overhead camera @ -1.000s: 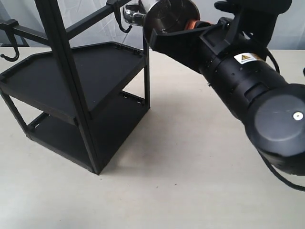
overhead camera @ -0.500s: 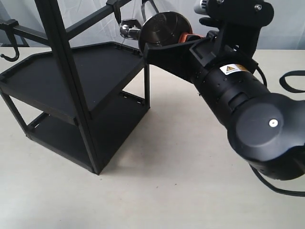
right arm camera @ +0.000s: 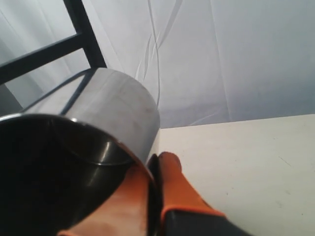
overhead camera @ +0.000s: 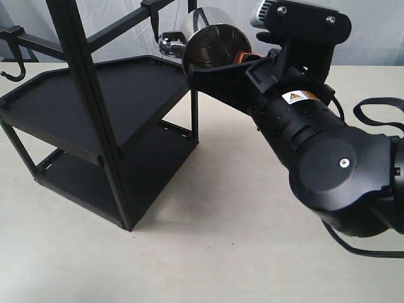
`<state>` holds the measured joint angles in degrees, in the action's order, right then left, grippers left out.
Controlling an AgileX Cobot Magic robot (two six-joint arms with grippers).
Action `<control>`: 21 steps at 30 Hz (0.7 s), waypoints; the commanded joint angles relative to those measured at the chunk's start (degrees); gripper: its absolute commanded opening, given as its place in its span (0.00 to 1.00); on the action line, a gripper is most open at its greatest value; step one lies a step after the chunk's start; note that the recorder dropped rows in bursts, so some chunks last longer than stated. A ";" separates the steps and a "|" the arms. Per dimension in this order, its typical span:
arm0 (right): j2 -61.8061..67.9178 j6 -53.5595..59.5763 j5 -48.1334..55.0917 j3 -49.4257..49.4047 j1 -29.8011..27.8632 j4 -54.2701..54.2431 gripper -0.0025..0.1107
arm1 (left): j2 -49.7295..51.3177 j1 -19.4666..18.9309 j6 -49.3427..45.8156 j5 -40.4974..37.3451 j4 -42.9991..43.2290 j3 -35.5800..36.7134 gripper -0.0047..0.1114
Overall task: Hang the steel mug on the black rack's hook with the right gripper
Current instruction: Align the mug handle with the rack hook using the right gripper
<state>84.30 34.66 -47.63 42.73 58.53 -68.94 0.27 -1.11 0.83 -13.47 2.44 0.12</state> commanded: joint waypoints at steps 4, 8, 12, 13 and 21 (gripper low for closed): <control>0.33 1.18 4.46 -0.25 0.24 -0.56 0.01 | -0.27 0.07 0.12 0.25 0.21 -0.12 0.05; 0.33 1.18 4.58 -0.25 0.24 -0.56 0.01 | -0.27 0.07 0.12 0.25 0.21 -0.12 0.05; 0.33 1.18 4.70 -0.25 0.24 -0.56 0.01 | -0.27 0.07 0.12 0.25 0.21 -0.12 0.05; 0.33 1.18 4.70 -0.25 0.24 -0.56 0.01 | -0.27 0.07 0.12 0.25 0.21 -0.12 0.05; 0.33 1.18 5.26 -0.25 0.24 -0.56 0.01 | -0.27 0.07 0.12 0.25 0.21 -0.12 0.05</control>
<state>84.30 34.33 -45.90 42.73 58.53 -69.25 0.27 -1.11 0.83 -13.47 2.44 0.12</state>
